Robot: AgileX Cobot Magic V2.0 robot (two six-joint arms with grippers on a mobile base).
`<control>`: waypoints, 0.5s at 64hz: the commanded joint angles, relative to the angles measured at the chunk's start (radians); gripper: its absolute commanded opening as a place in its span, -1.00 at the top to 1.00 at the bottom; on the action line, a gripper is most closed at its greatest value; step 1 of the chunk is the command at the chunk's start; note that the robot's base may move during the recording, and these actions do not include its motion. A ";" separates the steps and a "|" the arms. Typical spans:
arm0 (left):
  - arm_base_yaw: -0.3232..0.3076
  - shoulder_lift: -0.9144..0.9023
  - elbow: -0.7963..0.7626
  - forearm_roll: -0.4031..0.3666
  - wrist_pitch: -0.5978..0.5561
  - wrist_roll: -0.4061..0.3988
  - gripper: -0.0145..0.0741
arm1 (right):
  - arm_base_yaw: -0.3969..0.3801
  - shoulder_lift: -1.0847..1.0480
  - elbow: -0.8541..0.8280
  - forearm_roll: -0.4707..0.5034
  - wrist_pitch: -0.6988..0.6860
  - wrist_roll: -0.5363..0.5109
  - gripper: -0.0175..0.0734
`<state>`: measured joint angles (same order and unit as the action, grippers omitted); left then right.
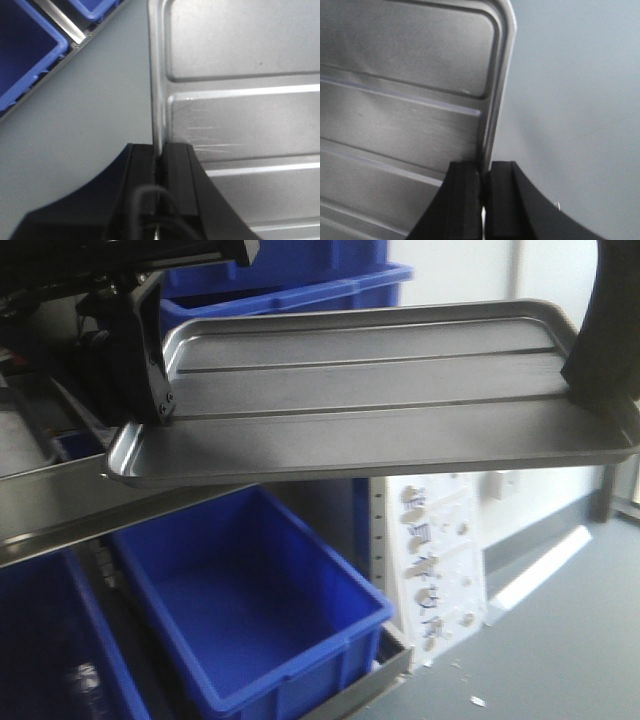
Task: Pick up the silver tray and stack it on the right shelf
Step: 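Hold the tray level in both grippers while the base drives to another shelf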
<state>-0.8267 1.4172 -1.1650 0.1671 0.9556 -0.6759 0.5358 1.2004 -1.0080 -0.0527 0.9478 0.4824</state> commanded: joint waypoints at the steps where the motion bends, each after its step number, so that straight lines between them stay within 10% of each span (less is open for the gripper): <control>1: -0.009 -0.032 -0.024 0.034 0.007 0.021 0.88 | -0.003 -0.025 -0.026 -0.035 -0.047 -0.017 0.49; 32: -0.009 -0.032 -0.024 0.034 0.007 0.021 0.88 | -0.003 -0.025 -0.026 -0.035 -0.047 -0.017 0.49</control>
<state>-0.8267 1.4172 -1.1650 0.1671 0.9556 -0.6759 0.5358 1.2004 -1.0080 -0.0527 0.9478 0.4824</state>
